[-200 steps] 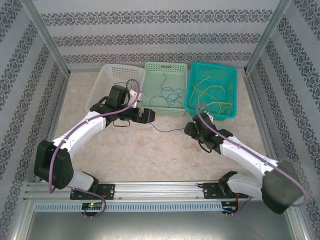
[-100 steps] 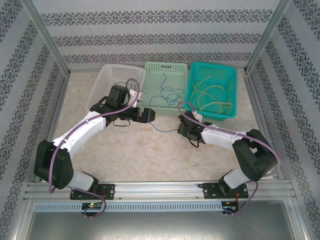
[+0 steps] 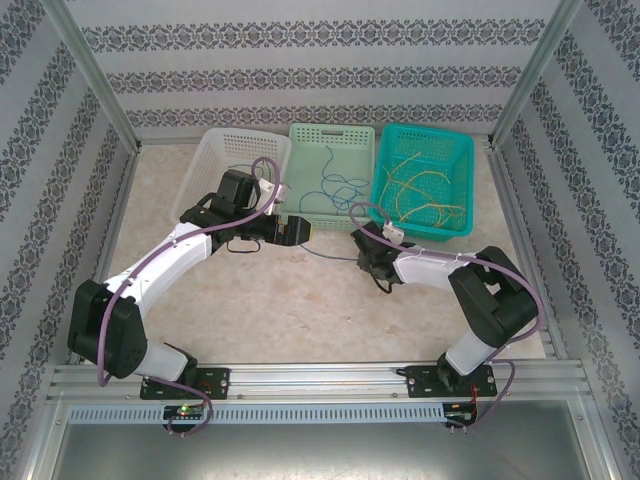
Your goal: Untangle the cables
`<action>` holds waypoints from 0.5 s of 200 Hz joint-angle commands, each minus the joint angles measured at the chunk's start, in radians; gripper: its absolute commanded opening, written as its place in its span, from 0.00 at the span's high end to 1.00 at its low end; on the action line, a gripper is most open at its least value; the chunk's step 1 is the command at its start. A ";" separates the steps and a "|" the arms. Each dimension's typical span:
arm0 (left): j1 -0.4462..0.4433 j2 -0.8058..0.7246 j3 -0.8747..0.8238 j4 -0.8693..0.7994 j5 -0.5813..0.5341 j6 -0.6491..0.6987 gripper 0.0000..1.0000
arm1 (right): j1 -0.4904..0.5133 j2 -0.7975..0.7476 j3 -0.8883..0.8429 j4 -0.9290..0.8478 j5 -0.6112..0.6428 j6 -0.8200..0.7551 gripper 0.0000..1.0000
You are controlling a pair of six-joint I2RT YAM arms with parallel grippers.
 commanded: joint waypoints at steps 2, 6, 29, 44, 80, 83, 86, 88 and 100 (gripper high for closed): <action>-0.009 0.010 0.015 0.003 0.010 0.022 0.00 | 0.009 0.062 0.027 0.066 -0.004 0.021 0.73; -0.008 0.009 0.016 0.002 0.009 0.024 0.00 | 0.009 0.063 0.027 0.067 -0.003 0.022 0.75; -0.008 0.010 0.016 -0.003 0.006 0.026 0.00 | 0.008 0.064 0.027 0.069 0.002 0.027 0.87; -0.008 0.010 0.018 -0.003 0.008 0.026 0.00 | 0.008 0.061 0.024 0.069 0.004 0.025 0.92; -0.007 0.014 0.023 -0.005 0.014 0.028 0.01 | 0.006 0.043 0.031 0.023 0.006 -0.001 0.97; -0.007 0.015 0.023 -0.005 0.014 0.028 0.00 | 0.006 0.040 0.028 0.022 0.004 -0.001 0.96; -0.008 0.014 0.023 -0.004 0.014 0.028 0.00 | 0.006 0.036 0.025 0.022 0.003 0.000 0.94; -0.008 0.014 0.022 -0.003 0.014 0.028 0.00 | 0.007 0.033 0.023 0.022 0.001 0.002 0.92; -0.008 0.015 0.021 -0.004 0.014 0.030 0.00 | 0.006 0.012 0.007 0.029 -0.016 0.011 0.81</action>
